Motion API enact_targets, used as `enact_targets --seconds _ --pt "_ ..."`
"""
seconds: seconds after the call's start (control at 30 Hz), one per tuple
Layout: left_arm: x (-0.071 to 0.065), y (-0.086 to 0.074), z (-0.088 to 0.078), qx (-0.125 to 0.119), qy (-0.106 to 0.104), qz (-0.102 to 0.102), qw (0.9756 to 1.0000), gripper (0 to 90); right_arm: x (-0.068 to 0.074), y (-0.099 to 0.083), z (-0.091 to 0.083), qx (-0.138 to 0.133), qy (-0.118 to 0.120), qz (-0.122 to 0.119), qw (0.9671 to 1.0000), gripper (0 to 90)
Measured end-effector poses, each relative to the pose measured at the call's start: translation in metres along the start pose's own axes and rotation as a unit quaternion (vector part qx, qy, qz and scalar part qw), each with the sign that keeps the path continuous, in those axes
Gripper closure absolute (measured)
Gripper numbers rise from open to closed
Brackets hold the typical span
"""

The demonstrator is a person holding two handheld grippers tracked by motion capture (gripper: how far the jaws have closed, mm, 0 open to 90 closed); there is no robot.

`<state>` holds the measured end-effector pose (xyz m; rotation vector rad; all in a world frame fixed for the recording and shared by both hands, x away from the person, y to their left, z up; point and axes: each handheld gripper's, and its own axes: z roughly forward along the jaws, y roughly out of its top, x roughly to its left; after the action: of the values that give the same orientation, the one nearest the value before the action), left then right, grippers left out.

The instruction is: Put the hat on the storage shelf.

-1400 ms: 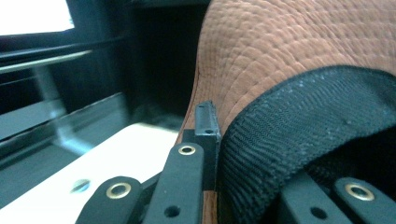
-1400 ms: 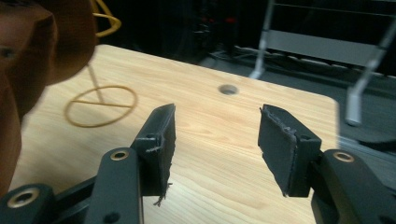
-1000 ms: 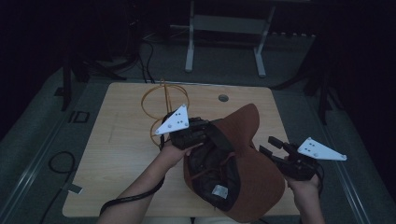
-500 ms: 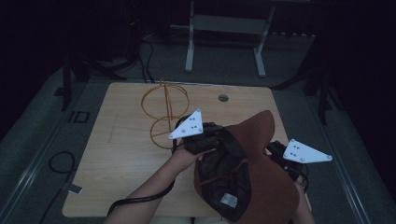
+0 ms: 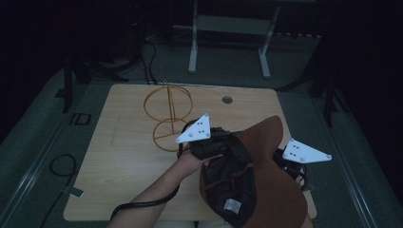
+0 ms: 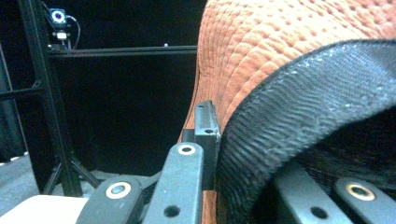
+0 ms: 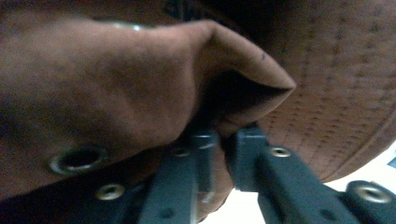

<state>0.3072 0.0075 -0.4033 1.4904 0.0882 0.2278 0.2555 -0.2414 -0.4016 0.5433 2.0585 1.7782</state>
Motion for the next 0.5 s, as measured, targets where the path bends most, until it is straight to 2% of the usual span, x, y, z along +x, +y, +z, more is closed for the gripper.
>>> enact_targets --seconds 0.07,0.2,0.27,0.33,0.43,0.5 --pt "0.001 0.001 -0.001 0.004 0.000 0.002 1.0000 85.6 -0.001 -0.001 0.000 -0.001 0.005 0.010 0.9999 86.2" --pt "0.001 0.004 -0.003 0.010 0.008 0.005 0.9999 79.4 0.000 -0.002 0.000 -0.004 0.001 0.013 0.9999 87.0" --pt "0.002 0.008 -0.006 0.023 0.017 0.002 0.9996 69.3 0.000 -0.001 -0.001 -0.005 0.003 0.011 0.9999 87.1" --pt "0.002 0.011 -0.008 0.034 0.031 0.012 0.9989 57.6 -0.003 0.001 -0.004 -0.010 0.008 0.017 0.9998 87.1" --pt "0.003 0.015 -0.013 0.049 0.059 0.019 0.9969 48.2 -0.008 0.004 -0.010 -0.024 0.000 0.022 0.9995 87.2" --pt "0.005 0.016 -0.018 0.055 0.076 0.017 0.9955 41.5 -0.013 0.007 -0.014 -0.036 -0.006 0.030 0.9989 87.2"
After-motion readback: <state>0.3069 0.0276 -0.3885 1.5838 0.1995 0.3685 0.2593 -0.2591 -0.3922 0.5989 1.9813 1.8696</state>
